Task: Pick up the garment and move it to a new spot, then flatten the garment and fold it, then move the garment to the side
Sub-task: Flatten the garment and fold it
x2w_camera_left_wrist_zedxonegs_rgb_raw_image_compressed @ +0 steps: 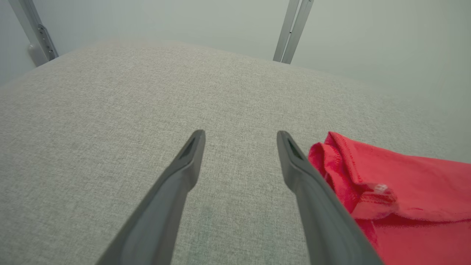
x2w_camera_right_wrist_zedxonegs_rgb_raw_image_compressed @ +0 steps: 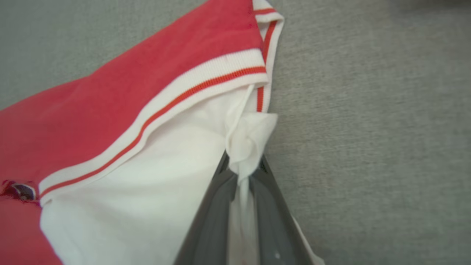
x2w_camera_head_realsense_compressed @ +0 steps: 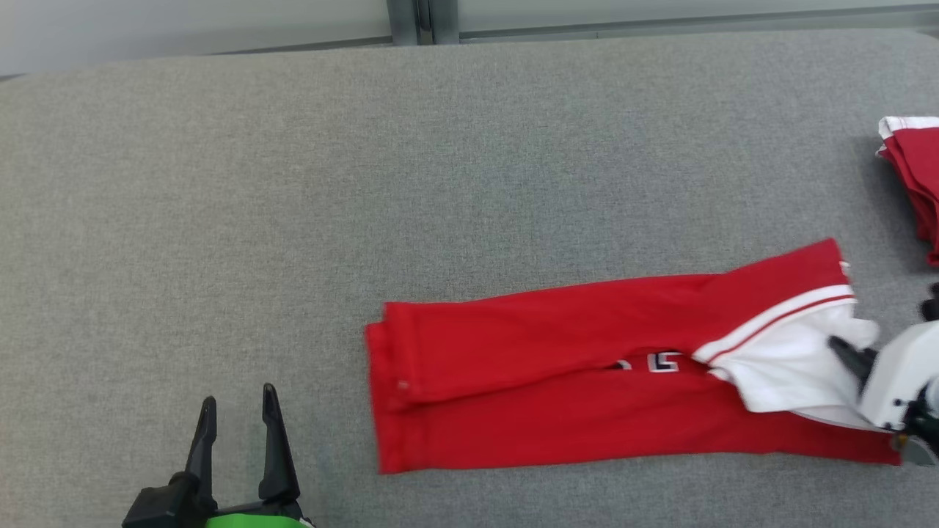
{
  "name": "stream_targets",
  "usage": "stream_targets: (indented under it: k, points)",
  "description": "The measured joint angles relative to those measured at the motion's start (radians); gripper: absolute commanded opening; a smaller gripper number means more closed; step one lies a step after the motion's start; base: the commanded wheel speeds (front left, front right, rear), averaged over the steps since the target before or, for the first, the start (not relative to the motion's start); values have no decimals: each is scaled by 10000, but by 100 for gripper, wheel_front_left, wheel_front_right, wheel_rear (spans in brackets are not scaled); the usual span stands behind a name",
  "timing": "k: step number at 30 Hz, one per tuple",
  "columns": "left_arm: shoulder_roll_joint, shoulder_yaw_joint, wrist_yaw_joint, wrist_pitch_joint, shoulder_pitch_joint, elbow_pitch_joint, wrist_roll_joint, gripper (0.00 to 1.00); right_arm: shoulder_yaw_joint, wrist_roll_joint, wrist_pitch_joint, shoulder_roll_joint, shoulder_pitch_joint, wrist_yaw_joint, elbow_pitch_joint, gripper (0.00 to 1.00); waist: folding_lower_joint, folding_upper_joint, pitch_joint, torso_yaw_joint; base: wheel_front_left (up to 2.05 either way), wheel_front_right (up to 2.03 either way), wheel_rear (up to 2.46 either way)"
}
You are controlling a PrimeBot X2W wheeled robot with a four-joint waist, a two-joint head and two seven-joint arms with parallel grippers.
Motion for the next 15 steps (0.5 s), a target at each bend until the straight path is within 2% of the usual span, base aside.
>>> stream_targets:
  k: [4, 8, 11, 15]
  points:
    - [-12, -165, -54, 0, 200, 123, -90, 100, -1187, 276, 100, -1183, 400, -23, -21, 0, 0, 0, -409, 39, 0, 0, 0]
    - [-12, -230, -71, 0, 473, 180, -213, 100, -1896, 600, 696, -1847, 750, -27, -1225, 0, 0, 0, -898, 110, 0, 0, 0]
    - [-12, -295, -67, 0, 672, 182, -267, 100, -1923, 742, 1430, -1942, 1020, -29, -2656, 0, 0, 0, -1266, 167, 0, 0, 0]
    - [-13, -449, -2, 0, 708, 98, -337, 100, -1175, 775, 2387, -1246, 1043, -29, -4454, 0, 0, 0, -1567, 272, 0, 0, 0]
